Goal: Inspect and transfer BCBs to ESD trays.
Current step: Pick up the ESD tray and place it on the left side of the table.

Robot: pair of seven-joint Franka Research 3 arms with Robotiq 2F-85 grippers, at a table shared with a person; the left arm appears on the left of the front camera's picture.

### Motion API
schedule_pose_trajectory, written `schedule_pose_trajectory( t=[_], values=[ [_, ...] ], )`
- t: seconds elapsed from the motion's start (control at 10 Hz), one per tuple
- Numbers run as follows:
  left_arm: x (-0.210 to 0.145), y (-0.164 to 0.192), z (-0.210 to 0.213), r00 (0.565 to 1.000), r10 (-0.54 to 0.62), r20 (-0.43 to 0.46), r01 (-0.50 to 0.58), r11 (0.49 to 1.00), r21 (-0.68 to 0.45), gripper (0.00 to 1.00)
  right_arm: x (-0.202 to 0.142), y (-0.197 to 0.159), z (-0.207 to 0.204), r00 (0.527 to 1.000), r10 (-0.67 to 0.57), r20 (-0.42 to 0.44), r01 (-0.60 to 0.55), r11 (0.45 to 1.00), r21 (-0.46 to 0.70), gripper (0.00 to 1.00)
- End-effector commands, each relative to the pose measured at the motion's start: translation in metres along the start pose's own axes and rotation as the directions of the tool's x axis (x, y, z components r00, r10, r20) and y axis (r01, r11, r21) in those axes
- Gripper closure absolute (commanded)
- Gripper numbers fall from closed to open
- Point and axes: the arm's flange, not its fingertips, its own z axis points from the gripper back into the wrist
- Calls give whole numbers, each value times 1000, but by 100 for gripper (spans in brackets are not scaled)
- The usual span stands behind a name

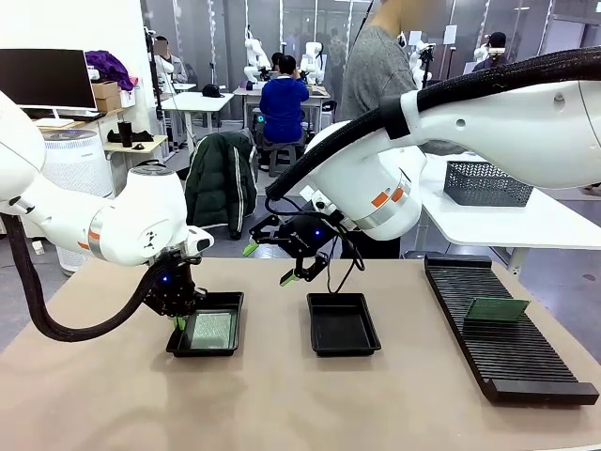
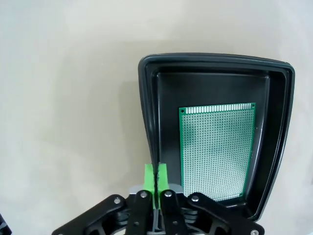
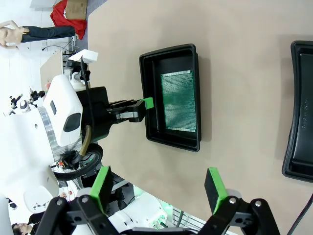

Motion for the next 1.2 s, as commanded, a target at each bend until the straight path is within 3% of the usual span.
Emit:
schedule_pose_trajectory(
  t=[0.0,0.3,0.6,1.1],
  values=[
    [0,0,0,1000,0,0,0,1000,1,100,-1,1,0,1000,-2,1,2,1000,-9,0],
    [0,0,0,1000,0,0,0,1000,0,97,-1,1,0,1000,-2,1,2,1000,-9,0],
    [-2,33,16,998,30,46,-30,1000,-3,97,-1,1,0,1000,-2,1,2,1000,-9,0],
    [7,103,19,998,52,45,-53,998,15,97,-1,1,0,1000,-2,1,2,1000,-9,0]
  ],
)
